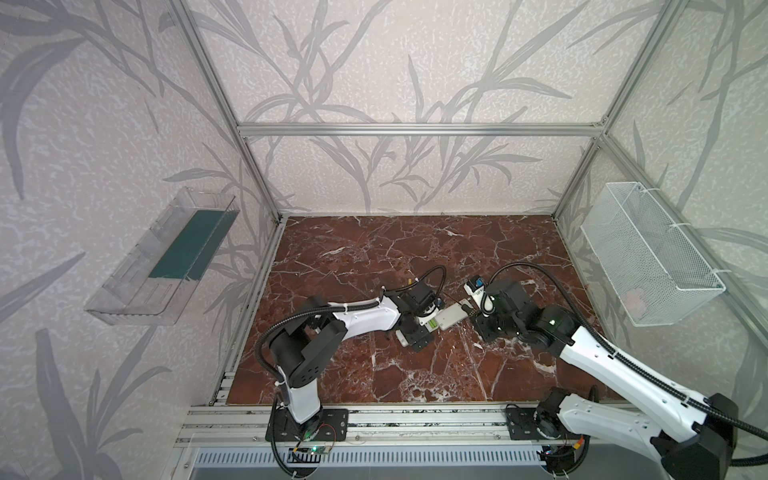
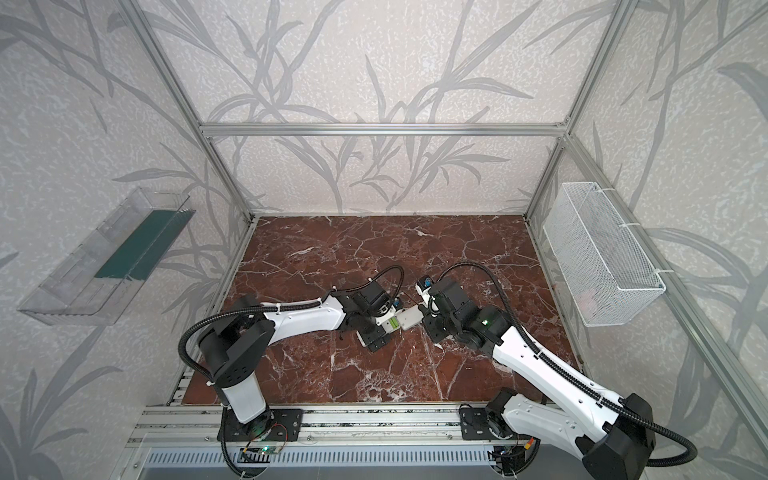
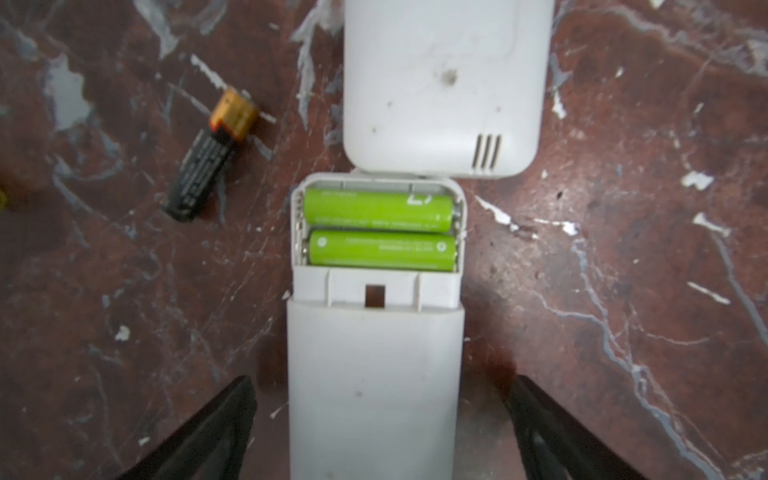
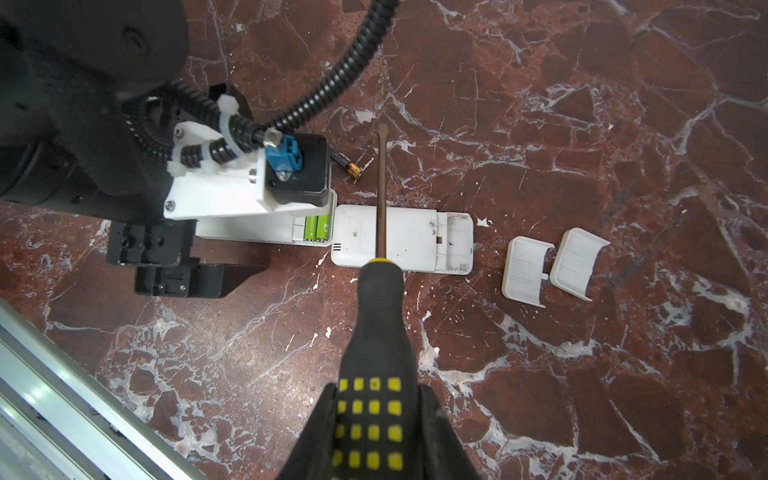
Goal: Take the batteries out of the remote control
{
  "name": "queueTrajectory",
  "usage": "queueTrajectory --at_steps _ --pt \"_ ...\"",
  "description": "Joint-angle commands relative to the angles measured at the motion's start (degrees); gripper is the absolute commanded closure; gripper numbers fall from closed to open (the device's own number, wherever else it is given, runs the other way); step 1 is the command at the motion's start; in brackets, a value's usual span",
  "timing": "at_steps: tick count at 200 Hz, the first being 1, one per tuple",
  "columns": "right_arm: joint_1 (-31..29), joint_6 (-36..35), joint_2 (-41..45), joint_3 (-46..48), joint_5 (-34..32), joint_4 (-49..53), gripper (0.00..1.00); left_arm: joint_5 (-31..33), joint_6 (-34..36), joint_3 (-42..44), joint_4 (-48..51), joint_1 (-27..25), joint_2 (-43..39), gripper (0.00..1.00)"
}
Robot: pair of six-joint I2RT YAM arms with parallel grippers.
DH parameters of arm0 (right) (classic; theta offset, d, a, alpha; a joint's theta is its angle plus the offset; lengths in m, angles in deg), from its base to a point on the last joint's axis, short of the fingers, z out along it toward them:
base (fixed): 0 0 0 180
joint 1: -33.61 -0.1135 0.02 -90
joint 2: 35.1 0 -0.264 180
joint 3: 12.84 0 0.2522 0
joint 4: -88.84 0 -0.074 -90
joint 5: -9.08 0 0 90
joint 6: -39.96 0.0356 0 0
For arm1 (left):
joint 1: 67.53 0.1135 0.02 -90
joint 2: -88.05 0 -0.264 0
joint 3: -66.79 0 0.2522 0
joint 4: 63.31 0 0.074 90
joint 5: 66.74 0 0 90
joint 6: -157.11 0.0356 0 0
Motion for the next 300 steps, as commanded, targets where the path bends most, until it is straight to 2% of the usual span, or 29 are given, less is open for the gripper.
queueTrajectory --at_steps 1,15,30,53,73,108,162,195,232,300 --pt "0.3 -0.8 0.4 -0.3 0.1 -0.5 1.0 1.6 -3.5 3.3 -3.6 -0.3 -4.5 0.01" --pt "0.5 -0.8 0.5 -0.3 0.3 -0.7 1.0 3.8 -6.0 4.6 -4.6 -0.3 -7.4 0.01" --pt "0.5 -0.8 0.5 -0.2 0.6 -0.8 1.0 8.0 -12.3 5.7 -5.6 -0.2 -10.1 0.01" --pt "0.6 -1.4 0.2 -0.3 1.6 -0.8 1.0 7.2 -15.8 9.3 -10.5 0.4 -14.2 0.01" --pt "0.6 -3.2 -0.4 -1.0 3.1 -0.1 1.0 4.1 -12.1 10.2 -9.8 0.4 -15.4 0.01" --pt "0.5 -8.9 -2.2 -4.3 5.1 4.3 1.0 6.0 -14.8 10.7 -5.9 0.3 -14.3 0.03" --pt "0.5 -17.2 -6.5 -8.9 7.8 13.2 1.0 4.4 -17.5 15.6 -13.7 0.2 -14.2 0.12" --pt "0.5 -18.8 -8.2 -9.6 9.2 14.4 1.0 6.6 -15.5 16.7 -16.2 0.2 -13.2 0.13" --pt "0.5 -19.6 -9.9 -9.6 10.9 13.4 1.0 6.3 -14.7 17.0 -17.1 0.1 -11.4 0.15" --pt "0.4 -20.8 -12.8 -10.9 11.1 15.1 1.0 5.1 -14.5 17.9 -17.9 -0.3 -9.0 0.29"
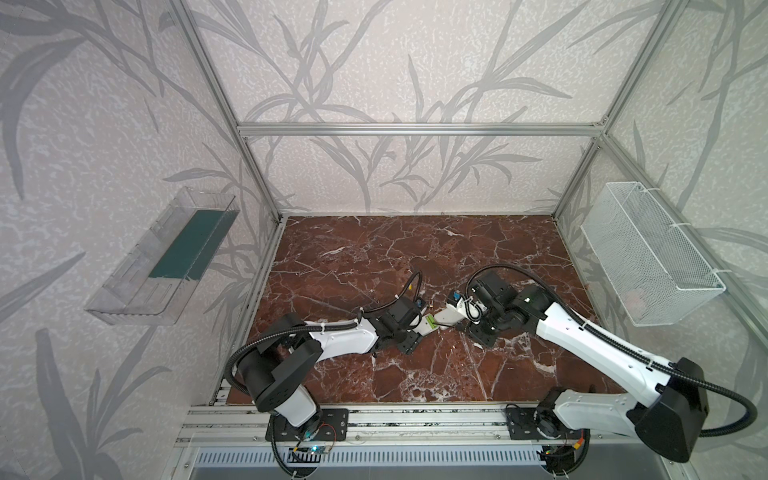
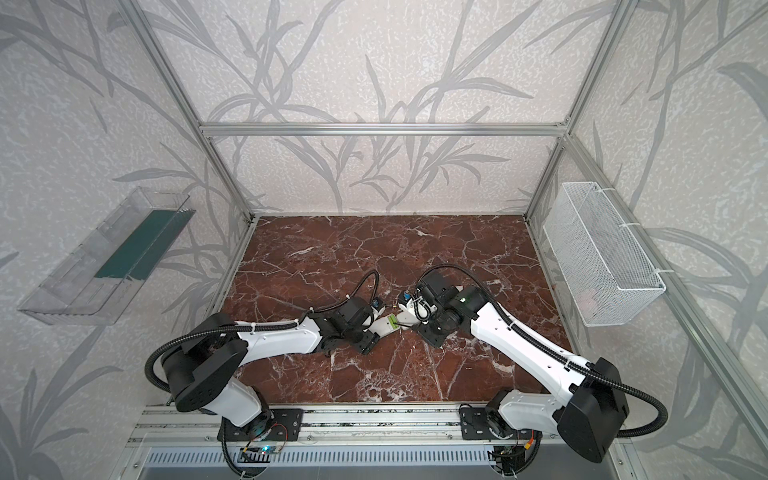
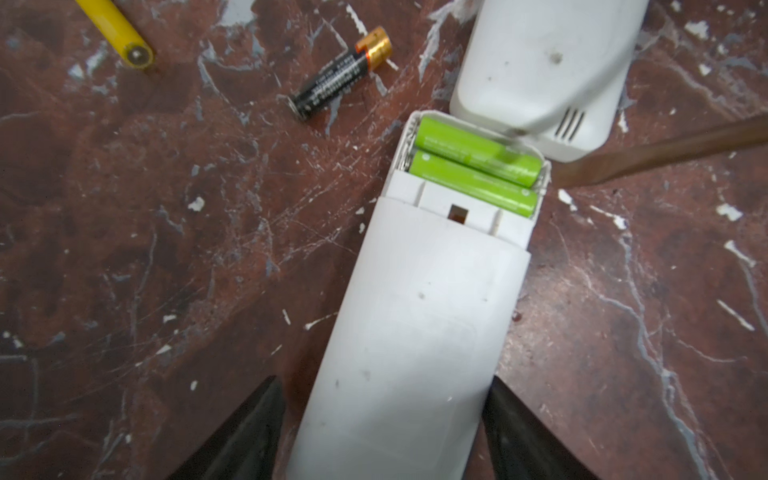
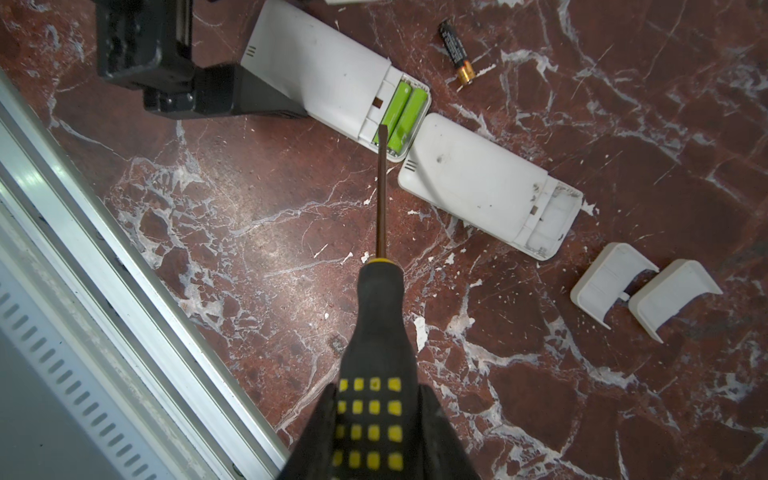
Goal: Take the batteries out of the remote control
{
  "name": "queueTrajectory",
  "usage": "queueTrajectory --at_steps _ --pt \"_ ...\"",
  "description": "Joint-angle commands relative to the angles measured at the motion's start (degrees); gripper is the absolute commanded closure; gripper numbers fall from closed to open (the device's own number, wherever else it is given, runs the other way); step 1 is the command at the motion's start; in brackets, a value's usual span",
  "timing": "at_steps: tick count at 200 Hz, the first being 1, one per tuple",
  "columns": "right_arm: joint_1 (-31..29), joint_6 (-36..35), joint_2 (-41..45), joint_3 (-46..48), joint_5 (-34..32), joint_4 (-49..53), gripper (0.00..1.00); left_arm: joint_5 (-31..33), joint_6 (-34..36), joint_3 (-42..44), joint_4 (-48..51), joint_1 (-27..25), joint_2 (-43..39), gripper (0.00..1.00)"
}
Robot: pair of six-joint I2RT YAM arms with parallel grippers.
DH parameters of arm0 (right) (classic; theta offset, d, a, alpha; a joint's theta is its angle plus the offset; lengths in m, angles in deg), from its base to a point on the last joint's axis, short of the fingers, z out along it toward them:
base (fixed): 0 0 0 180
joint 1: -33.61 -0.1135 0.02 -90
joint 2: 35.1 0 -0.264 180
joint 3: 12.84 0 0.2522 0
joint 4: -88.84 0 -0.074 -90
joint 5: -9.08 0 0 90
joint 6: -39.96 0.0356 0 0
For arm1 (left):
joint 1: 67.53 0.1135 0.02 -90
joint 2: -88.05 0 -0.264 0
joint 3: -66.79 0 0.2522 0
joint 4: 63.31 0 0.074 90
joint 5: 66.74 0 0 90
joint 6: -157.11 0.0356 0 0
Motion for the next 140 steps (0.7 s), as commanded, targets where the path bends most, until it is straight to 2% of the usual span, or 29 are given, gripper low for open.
queueTrajectory --at_steps 1,49,85,140 --pt "0.0 -1.1 -0.2 -2.5 0.7 1.7 1.0 0.1 0.4 0.7 -0.4 -0.3 1.2 0.29" --pt "-0.2 -1.7 -1.1 -2.9 0.8 2.7 1.0 -0.5 0.5 0.3 -0.3 -0.5 2.9 0.37" --pt "-0.3 -2.3 -2.2 -3.3 0.0 3.3 1.0 0.4 0.5 0.3 0.2 -0.4 3.2 0.51" --pt "-0.6 -3.3 -3.0 -3.8 -0.5 1.5 1.0 0.1 1.7 1.1 0.5 -0.5 2.9 0.59"
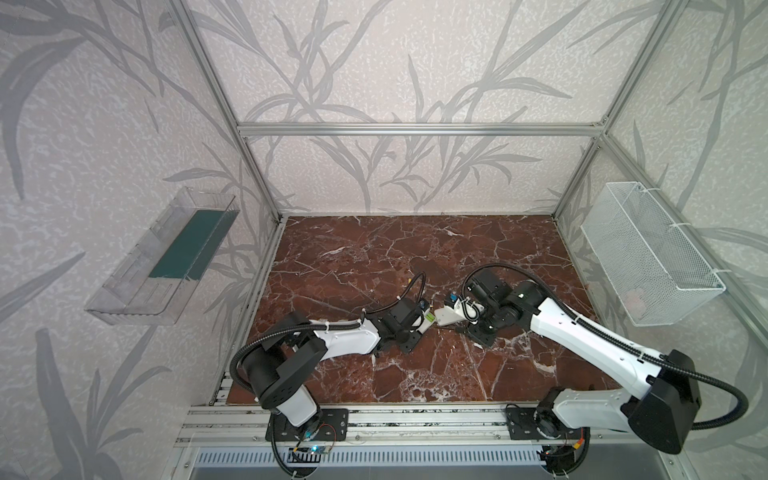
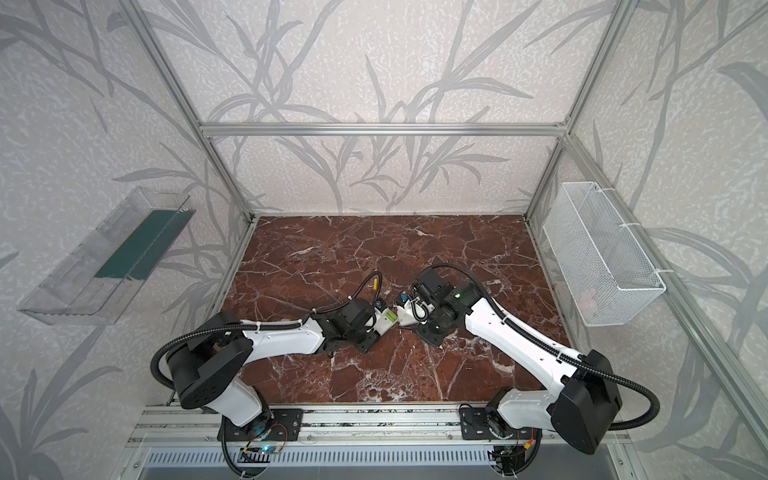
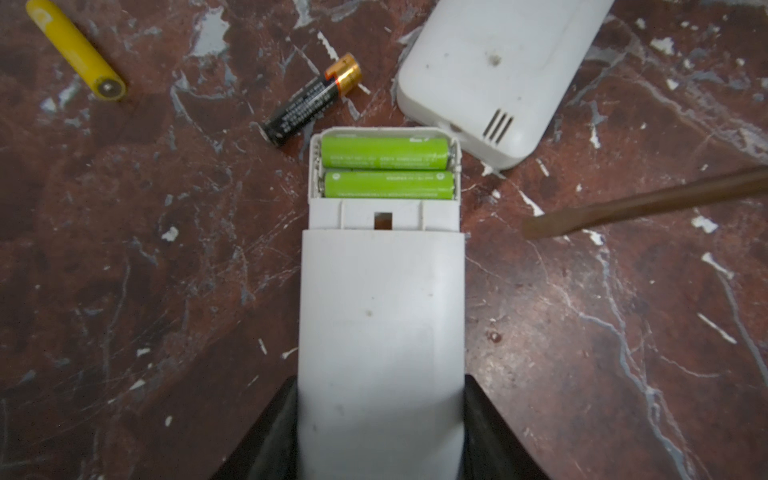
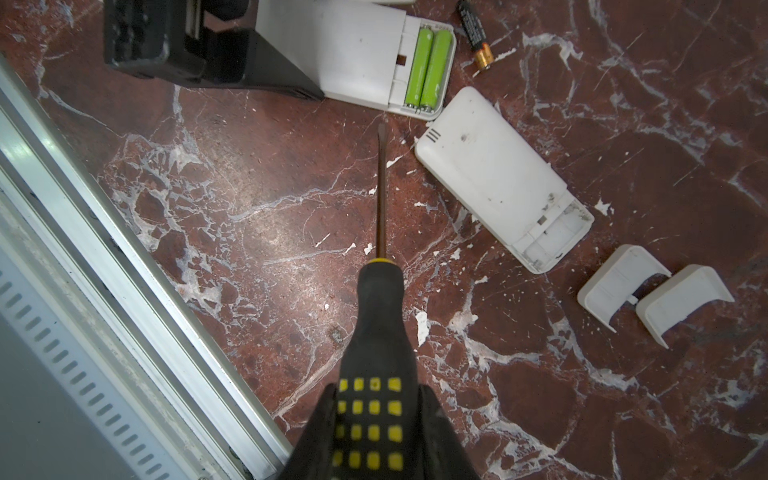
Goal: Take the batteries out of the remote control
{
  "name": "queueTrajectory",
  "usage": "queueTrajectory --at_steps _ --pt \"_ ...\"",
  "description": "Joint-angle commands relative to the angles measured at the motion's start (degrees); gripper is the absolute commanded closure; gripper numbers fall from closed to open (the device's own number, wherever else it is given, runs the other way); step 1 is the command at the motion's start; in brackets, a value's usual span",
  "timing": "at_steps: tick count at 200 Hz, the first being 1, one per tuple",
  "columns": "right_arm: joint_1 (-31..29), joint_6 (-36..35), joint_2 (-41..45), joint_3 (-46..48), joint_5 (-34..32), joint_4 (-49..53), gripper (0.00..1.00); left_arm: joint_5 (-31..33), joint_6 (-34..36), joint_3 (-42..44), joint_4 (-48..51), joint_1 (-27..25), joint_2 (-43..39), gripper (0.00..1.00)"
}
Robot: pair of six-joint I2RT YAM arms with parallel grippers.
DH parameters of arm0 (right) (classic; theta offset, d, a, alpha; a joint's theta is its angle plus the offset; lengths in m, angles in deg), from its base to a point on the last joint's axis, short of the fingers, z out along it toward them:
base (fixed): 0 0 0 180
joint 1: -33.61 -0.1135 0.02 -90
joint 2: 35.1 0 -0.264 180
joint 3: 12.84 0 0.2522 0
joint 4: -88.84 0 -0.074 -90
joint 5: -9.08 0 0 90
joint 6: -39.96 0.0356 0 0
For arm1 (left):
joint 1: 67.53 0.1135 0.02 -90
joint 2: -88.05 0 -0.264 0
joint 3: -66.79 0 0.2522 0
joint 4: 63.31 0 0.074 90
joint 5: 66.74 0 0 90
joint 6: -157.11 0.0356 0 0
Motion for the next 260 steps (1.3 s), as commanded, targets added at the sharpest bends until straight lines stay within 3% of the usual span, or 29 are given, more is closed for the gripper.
queueTrajectory --at_steps 1,62,260 --pt "-0.4 -1.3 -0.5 -2.4 -0.7 -0.4 1.0 0.6 0.5 1.2 3.5 0.1 1.6 0.59" --pt "-0.6 -2.0 -0.9 -1.8 -3.6 -2.6 1.0 0.6 1.9 1.7 3.3 0.1 1.4 0.61" --pt "-0.6 -0.8 -2.1 1.0 -3.6 -3.6 1.0 0.2 2.1 2.0 2.6 0.0 1.4 0.67"
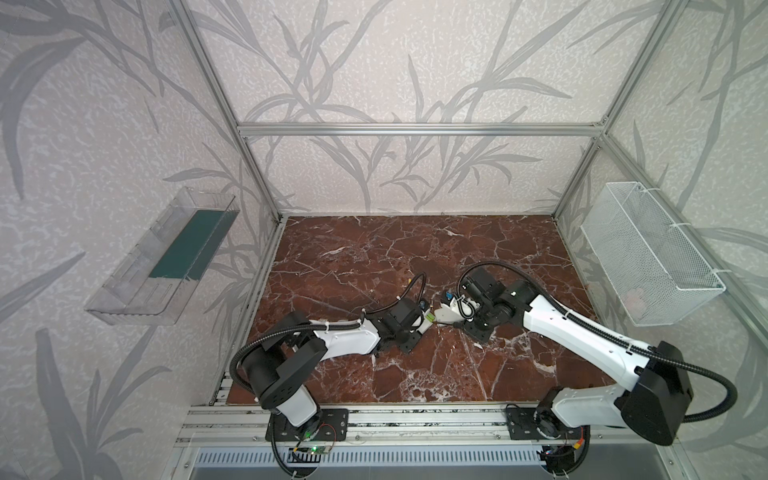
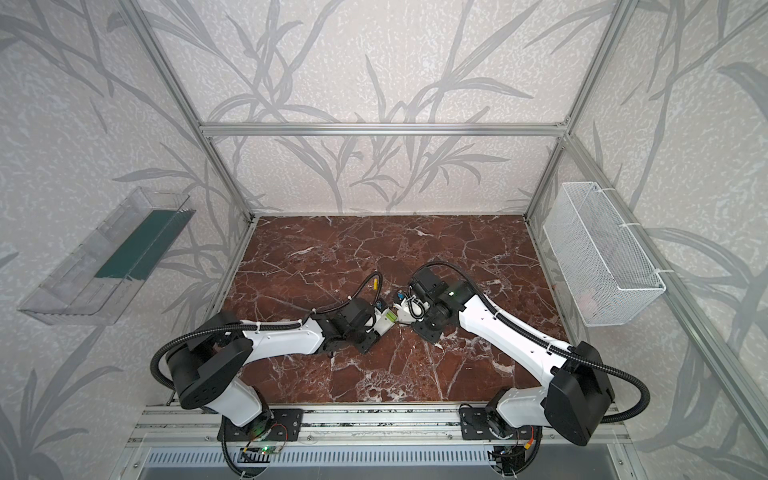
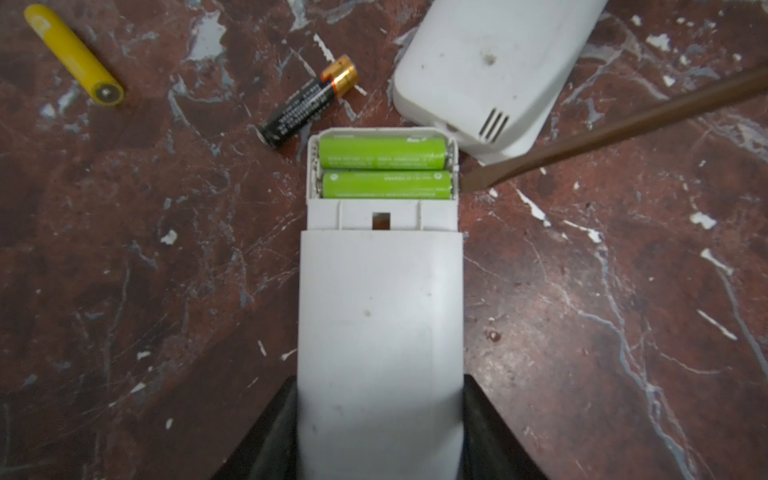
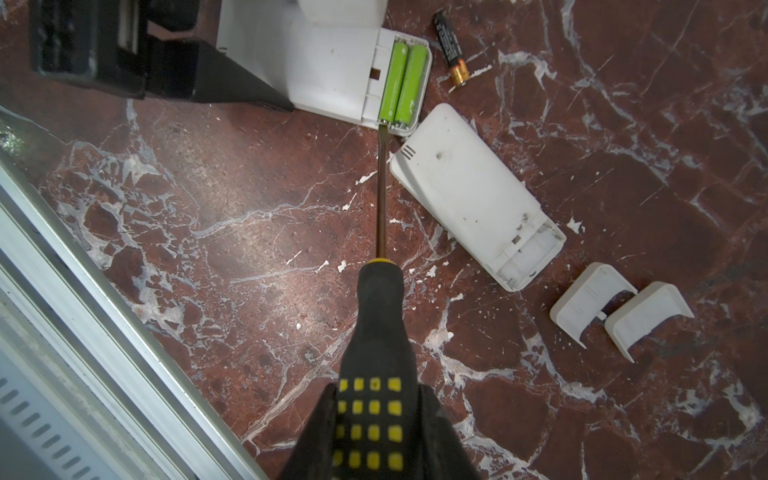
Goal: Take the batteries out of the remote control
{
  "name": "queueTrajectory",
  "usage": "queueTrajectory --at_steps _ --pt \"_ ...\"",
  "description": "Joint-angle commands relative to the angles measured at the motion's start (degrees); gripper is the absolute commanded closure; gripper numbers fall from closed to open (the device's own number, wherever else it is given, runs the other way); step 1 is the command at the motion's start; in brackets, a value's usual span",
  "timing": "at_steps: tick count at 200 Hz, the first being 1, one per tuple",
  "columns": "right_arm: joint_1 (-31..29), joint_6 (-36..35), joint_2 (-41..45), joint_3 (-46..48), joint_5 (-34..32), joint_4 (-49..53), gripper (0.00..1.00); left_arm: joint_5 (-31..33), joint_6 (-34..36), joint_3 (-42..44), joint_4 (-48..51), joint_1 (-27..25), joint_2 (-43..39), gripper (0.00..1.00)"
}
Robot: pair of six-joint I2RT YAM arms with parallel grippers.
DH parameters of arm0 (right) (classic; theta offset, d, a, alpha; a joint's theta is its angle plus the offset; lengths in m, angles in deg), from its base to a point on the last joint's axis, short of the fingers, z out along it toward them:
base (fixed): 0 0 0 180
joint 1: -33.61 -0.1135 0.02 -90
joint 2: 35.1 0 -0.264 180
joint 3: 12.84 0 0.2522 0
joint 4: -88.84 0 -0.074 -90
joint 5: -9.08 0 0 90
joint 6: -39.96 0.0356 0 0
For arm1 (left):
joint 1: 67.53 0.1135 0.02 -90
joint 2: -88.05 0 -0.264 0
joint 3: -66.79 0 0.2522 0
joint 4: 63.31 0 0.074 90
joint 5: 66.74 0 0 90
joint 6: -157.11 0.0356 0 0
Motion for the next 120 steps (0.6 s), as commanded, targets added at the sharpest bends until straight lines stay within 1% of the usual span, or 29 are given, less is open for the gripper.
queueTrajectory --at_steps 1,120 --pt "-0.2 0.5 0.7 0.7 -0.5 -0.4 1.0 0.3 0.8 1.9 2.9 0.0 1.5 0.67" --pt "-0.2 0.6 2.0 1.1 0.2 -2.1 1.0 0.0 0.7 1.7 3.3 0.0 2.0 0.69"
